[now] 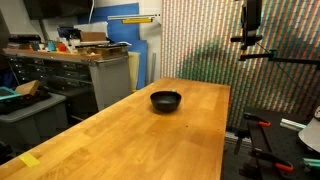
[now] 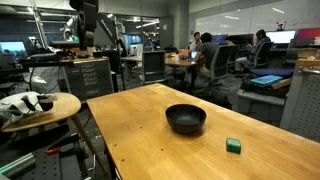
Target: Place the green block inside the black bowl
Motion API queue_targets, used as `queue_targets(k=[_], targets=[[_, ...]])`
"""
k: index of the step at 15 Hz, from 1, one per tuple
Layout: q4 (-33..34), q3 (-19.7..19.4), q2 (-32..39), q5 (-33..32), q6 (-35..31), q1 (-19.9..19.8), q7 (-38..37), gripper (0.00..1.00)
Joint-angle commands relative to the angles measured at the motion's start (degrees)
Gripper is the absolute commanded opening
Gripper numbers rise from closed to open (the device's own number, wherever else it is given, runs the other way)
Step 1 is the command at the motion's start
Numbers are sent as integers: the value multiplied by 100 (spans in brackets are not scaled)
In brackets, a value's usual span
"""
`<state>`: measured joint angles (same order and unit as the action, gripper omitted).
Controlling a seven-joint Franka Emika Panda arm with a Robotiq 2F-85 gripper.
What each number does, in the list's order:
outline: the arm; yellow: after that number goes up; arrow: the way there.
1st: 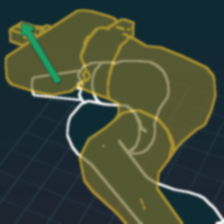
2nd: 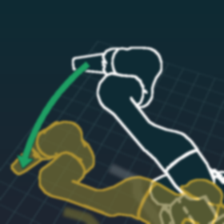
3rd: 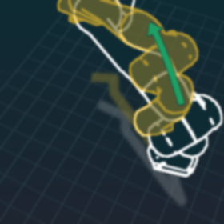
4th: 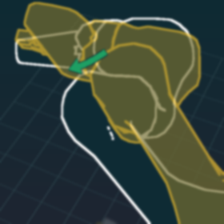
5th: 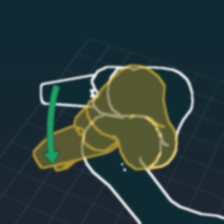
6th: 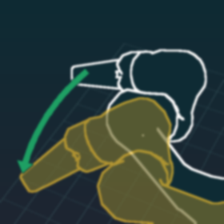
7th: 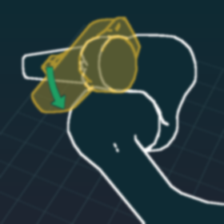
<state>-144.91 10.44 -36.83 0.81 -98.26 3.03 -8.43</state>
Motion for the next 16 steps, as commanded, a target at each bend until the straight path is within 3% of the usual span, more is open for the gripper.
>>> queue_targets(k=[1, 10, 16], targets=[[29, -72, 10, -40, 8, 88, -43, 100], [56, -72, -2, -40, 8, 87, -43, 100], [-20, -183, 67, -413, -63, 38, 312, 100]])
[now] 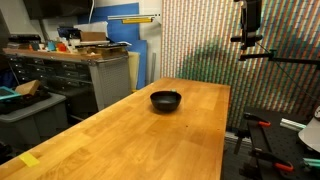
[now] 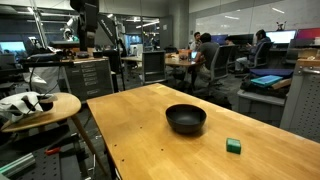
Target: Place the green block inside the black bowl
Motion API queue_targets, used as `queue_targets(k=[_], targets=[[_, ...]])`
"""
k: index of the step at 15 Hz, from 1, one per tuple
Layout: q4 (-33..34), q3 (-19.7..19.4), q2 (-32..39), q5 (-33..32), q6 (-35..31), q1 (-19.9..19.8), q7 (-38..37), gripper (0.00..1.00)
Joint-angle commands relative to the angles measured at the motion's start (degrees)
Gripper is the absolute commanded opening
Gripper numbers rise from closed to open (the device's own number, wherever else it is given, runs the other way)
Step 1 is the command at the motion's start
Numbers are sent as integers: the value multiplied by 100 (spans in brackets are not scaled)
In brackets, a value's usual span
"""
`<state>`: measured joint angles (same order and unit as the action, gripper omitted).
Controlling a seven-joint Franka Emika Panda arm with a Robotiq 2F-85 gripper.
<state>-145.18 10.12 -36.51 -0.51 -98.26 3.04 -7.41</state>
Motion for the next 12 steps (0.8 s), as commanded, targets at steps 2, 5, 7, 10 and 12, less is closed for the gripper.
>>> queue_targets(k=[2, 5, 7, 10, 12], targets=[[8, -265, 96, -569, -123, 0, 423, 100], [-5, -585, 195, -999, -302, -44, 937, 100], [-53, -937, 262, -1176, -661, -46, 1514, 100], [-63, -1511, 489, -1173, -1377, -111, 2324, 100], [23, -1829, 762, -1129, -1739, -174, 2813, 100]])
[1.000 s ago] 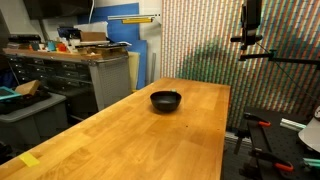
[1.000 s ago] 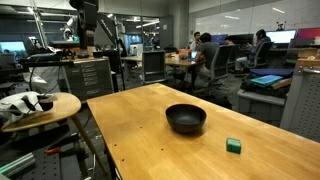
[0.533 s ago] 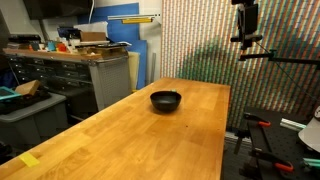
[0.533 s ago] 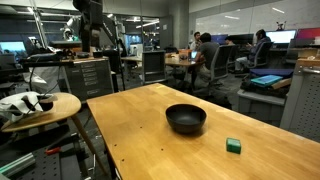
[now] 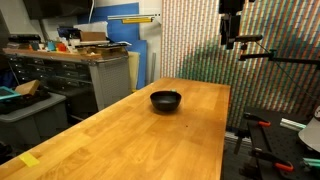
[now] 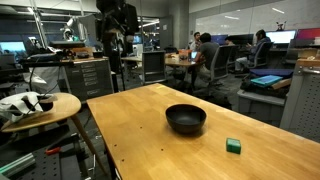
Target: Place the green block inside the black bowl
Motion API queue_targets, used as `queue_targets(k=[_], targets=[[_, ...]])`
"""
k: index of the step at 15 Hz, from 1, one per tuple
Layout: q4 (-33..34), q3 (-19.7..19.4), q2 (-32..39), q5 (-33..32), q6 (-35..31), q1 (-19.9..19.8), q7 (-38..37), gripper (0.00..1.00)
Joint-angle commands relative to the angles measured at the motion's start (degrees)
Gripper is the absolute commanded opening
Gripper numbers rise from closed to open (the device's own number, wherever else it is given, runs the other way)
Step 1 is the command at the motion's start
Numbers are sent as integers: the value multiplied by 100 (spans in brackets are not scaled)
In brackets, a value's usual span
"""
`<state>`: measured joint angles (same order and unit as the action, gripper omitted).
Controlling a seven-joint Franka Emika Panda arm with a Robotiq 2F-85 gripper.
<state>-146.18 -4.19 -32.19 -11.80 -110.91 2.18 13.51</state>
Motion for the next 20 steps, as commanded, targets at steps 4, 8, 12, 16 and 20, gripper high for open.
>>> queue_targets(k=[4, 8, 12, 16, 20], targets=[[217, -752, 961, -26, -1376, -229, 1337, 100], [241, -790, 1638, -67, -2188, -335, 1648, 100], [310, -756, 2323, -56, -2860, -386, 1995, 100], [528, -720, 3005, 94, -3404, -451, 2359, 100], [883, -680, 3706, 332, -3855, -669, 2553, 100]])
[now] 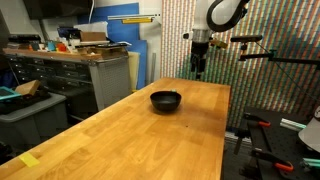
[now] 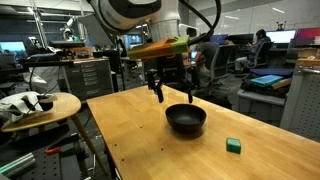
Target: Place the green block inside the black bowl
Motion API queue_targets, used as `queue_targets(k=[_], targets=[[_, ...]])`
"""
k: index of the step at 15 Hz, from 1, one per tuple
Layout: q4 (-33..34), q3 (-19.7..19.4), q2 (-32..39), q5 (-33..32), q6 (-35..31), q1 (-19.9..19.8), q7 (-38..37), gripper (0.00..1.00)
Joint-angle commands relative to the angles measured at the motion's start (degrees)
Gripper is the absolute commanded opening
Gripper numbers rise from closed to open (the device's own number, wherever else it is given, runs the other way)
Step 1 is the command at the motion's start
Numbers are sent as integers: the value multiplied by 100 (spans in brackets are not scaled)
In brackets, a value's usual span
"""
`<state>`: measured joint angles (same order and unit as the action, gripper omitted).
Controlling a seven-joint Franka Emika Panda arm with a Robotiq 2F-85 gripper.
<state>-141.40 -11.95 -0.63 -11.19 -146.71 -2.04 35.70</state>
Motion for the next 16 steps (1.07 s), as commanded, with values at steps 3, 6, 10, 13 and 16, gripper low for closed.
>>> queue_targets(k=[3, 6, 10, 13, 16], targets=[[728, 161, 1060, 375, -482, -494, 292, 100], [1059, 284, 1530, 498, -658, -744, 307, 100], [1546, 584, 2086, 620, -853, -1058, 400, 100], [1898, 798, 2477, 625, -1046, -1273, 486, 100], [2233, 938, 2867, 558, -1261, -1485, 558, 100]])
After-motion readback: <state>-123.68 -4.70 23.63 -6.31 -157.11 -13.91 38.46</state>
